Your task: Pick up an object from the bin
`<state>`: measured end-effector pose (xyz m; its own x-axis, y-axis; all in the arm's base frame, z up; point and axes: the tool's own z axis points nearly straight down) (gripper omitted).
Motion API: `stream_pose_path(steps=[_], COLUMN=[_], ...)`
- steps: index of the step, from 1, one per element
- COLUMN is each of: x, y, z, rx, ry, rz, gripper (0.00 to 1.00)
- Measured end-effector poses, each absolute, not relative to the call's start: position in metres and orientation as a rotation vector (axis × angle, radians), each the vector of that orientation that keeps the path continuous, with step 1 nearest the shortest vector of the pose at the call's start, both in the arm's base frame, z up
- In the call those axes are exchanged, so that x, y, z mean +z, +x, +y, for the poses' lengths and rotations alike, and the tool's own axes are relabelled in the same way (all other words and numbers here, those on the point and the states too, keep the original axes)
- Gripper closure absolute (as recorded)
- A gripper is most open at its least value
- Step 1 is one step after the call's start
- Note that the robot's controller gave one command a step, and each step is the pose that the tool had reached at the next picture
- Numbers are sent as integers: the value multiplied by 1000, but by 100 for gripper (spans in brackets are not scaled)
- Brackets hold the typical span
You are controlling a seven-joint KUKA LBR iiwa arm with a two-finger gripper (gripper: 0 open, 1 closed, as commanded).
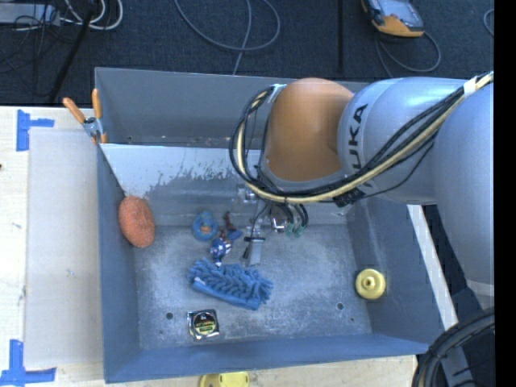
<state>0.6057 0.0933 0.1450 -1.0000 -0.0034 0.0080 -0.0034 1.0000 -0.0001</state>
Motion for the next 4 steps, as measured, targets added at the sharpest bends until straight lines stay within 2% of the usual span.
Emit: stream_pose_path(steps=[1,2,3,4], x=[150,102,77,96], y=[607,609,610,619], z=[93,98,103,108], rx=[-1,0,-3,-1], ry=[2,483,761,1107], rz=[-3141,-3110,-3051,-2941], gripper=[0,0,0,0])
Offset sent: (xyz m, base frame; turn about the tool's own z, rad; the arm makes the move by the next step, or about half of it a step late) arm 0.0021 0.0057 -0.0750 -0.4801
